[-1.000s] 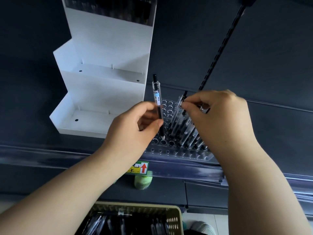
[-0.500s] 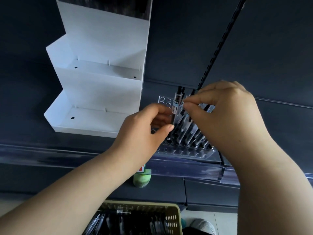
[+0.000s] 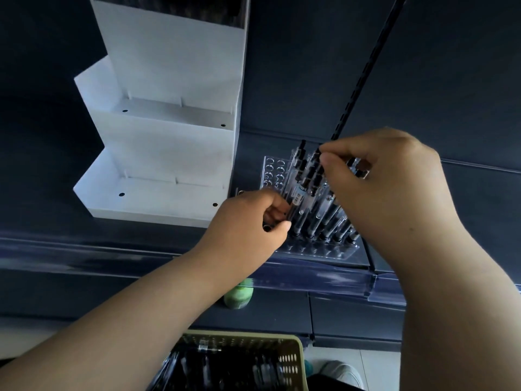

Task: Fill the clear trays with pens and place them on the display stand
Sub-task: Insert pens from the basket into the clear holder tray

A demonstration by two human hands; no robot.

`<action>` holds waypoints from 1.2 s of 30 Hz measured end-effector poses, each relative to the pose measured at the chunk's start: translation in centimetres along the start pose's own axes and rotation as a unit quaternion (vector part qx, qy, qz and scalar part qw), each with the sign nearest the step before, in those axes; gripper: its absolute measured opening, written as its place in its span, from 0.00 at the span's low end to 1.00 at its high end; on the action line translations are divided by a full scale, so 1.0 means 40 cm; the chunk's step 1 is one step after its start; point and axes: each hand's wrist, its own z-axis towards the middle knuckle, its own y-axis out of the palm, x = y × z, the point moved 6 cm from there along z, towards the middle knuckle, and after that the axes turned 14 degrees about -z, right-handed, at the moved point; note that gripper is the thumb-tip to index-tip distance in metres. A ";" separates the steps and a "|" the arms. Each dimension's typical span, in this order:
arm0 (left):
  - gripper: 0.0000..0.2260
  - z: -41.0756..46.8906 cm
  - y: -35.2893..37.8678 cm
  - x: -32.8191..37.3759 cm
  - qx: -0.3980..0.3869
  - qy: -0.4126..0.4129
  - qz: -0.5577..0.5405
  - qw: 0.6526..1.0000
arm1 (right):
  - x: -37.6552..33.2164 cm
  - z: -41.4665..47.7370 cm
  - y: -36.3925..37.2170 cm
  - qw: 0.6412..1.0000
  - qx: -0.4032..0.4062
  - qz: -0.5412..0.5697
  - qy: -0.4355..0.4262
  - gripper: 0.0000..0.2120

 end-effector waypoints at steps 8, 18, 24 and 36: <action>0.07 -0.007 0.002 0.003 -0.013 -0.006 0.022 1.000 | 0.008 0.000 0.003 1.000 -0.018 -0.011 0.006 0.06; 0.05 -0.008 -0.001 -0.021 -0.010 -0.039 0.032 0.999 | -0.005 -0.002 0.013 0.999 -0.039 -0.030 -0.013 0.07; 0.11 -0.032 -0.036 -0.005 0.007 -0.002 0.054 0.999 | -0.036 -0.039 -0.010 0.997 0.031 -0.041 -0.059 0.07; 0.16 -0.291 -0.094 -0.004 -0.115 0.088 0.310 0.940 | -0.069 -0.298 0.063 0.990 -0.041 -0.058 -0.125 0.09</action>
